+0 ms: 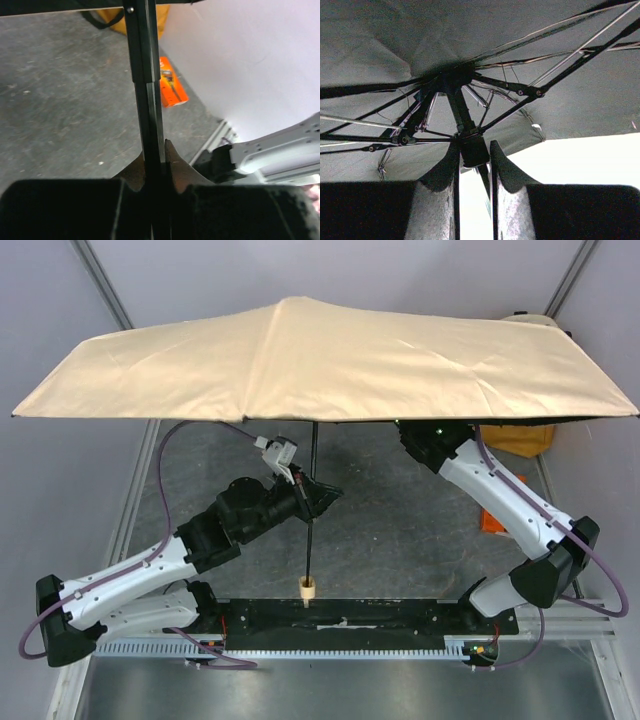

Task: Put away the umbrella

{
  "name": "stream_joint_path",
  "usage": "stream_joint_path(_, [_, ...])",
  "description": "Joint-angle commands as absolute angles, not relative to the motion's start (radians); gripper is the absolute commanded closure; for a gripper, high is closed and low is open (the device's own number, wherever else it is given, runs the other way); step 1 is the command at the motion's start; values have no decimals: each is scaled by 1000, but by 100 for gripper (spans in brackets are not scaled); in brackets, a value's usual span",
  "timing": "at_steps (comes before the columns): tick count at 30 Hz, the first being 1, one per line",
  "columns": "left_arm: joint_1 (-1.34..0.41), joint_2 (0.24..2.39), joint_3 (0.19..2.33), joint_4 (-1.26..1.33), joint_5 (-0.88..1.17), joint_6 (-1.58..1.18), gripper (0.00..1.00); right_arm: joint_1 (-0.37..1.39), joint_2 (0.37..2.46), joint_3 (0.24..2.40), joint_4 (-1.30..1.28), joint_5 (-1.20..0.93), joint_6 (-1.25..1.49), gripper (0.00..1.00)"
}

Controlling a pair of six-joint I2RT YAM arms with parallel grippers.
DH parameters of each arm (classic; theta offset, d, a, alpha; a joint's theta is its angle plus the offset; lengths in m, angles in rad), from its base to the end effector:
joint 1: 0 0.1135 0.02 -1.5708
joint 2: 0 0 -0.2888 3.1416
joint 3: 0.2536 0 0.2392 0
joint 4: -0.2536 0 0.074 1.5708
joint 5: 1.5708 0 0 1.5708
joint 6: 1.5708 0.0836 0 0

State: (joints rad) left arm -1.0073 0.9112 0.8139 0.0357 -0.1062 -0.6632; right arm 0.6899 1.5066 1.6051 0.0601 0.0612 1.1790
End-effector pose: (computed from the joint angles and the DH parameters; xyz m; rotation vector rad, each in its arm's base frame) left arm 0.1336 -0.1949 0.3693 0.2158 1.7580 -1.1701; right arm 0.2975 0.2388 0.5091 0.4406 1.5296 1.4714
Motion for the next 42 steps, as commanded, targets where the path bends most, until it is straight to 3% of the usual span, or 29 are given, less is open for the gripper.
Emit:
stream_joint_path(1, [-985, 896, 893, 71, -350, -394, 98, 704, 1417, 1543, -101, 14, 1267, 100])
stream_joint_path(7, [-928, 956, 965, 63, -212, -457, 98, 798, 1358, 1419, -8, -35, 1200, 100])
stream_joint_path(12, [-848, 948, 1002, 98, 58, -567, 98, 828, 1315, 1186, 179, -69, 1218, 100])
stream_joint_path(17, [-796, 917, 992, 173, 308, -650, 98, 919, 1247, 1148, 203, 26, 921, 100])
stream_joint_path(21, [-781, 893, 968, 277, 442, -735, 98, 913, 1244, 1103, 345, -84, 853, 100])
stream_joint_path(27, [-782, 867, 985, 212, 379, -698, 98, 948, 1224, 1121, 345, -15, 813, 100])
stream_joint_path(31, [-782, 871, 979, 204, 310, -751, 98, 936, 1166, 1002, 546, 37, 951, 100])
stream_joint_path(34, [-782, 888, 971, 177, 321, -787, 70, 897, 1176, 988, 652, 49, 1028, 100])
stream_joint_path(37, [-782, 862, 936, 117, 325, -788, 50, 864, 1206, 1025, 695, 54, 1058, 100])
stream_joint_path(40, [-782, 798, 875, 39, 327, -793, 39, 828, 1244, 1051, 755, 32, 1075, 100])
stream_joint_path(42, [-781, 746, 830, -24, 324, -802, 37, 801, 1272, 1069, 778, 18, 1091, 100])
